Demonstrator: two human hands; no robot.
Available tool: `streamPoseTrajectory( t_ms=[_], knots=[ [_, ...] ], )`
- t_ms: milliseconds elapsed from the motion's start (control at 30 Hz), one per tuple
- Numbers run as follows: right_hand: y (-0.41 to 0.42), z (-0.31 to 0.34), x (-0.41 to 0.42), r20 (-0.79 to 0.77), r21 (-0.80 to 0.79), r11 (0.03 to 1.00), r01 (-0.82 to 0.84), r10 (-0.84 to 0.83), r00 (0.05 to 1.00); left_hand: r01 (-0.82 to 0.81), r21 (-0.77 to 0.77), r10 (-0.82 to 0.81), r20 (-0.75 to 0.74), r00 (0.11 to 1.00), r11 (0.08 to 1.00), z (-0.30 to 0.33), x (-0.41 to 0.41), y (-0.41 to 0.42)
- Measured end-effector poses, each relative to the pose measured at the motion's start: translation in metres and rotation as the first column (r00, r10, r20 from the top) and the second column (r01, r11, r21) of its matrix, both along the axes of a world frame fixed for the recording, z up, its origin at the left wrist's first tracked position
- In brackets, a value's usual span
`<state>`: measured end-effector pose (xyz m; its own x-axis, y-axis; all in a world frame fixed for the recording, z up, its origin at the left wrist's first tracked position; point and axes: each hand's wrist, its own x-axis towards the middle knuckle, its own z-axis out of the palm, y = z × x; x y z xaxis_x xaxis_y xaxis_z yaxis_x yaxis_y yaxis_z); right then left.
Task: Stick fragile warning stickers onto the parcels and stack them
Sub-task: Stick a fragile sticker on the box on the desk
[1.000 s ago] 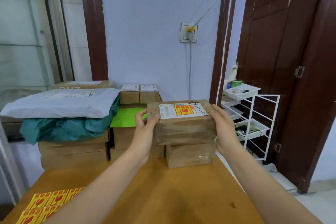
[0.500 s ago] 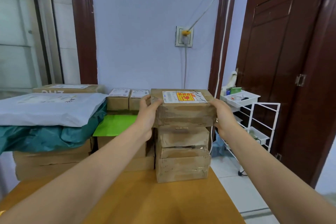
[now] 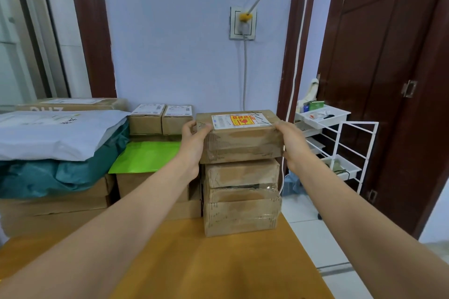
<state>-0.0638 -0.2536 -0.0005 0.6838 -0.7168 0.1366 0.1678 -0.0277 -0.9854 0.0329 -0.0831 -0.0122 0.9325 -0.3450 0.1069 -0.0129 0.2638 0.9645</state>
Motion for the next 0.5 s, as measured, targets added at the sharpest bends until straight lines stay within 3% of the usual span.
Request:
streamPoseTrajectory(
  t_ms=[500],
  knots=[
    [-0.012, -0.019, 0.006, 0.033, 0.038, 0.999, -0.003, 0.002, 0.999, 0.04, -0.021, -0.039, 0.041, 0.998, 0.999, -0.013, 0.008, -0.008]
  ],
)
